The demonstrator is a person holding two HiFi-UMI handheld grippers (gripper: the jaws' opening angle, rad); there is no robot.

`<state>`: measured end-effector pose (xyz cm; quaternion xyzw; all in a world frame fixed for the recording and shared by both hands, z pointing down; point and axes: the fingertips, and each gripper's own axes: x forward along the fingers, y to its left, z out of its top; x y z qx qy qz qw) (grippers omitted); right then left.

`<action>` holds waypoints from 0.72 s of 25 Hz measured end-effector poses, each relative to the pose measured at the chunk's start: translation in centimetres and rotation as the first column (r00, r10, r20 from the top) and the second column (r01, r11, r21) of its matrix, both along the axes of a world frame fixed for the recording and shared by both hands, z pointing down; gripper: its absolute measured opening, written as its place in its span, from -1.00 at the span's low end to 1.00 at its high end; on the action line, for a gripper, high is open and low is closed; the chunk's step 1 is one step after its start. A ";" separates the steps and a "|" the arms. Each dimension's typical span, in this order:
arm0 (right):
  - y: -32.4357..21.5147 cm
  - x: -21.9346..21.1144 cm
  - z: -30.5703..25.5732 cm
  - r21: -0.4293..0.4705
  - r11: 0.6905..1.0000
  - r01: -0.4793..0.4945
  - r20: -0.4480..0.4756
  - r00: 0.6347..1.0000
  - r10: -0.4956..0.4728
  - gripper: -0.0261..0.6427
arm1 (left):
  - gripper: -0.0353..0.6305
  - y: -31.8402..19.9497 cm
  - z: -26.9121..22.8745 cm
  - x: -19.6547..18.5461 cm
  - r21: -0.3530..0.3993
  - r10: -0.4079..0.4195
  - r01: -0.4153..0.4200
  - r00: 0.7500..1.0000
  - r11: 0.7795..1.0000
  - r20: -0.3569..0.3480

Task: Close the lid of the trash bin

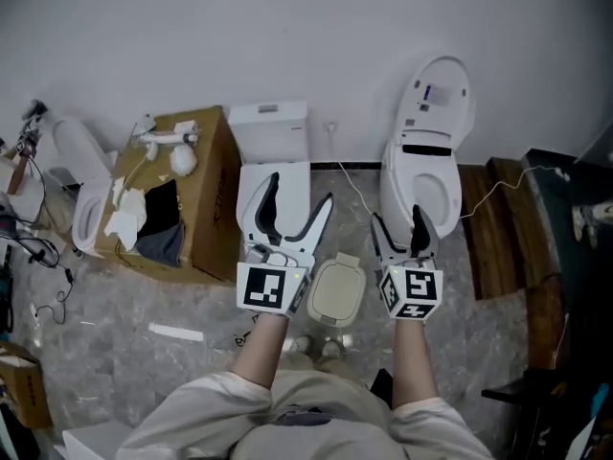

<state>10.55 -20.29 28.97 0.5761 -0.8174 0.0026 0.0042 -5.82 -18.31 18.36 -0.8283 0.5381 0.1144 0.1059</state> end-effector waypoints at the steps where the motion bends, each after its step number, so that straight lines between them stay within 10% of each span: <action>1: 0.8 0.0 -1.9 0.046 0.999 -0.016 0.024 1.000 0.015 0.10 | 0.12 0.6 -0.4 0.3 0.004 0.001 -0.001 1.000 1.000 -0.005; 8: 5.3 1.8 -7.7 0.204 0.974 -0.103 0.045 0.994 0.095 -0.51 | 0.01 3.4 -1.6 3.5 0.033 0.002 -0.003 1.000 0.999 0.019; 18: 8.3 2.7 -11.1 0.351 0.928 -0.125 0.023 0.992 0.125 -0.89 | -0.90 7.0 -2.5 3.9 0.073 -0.058 0.055 0.997 0.996 0.043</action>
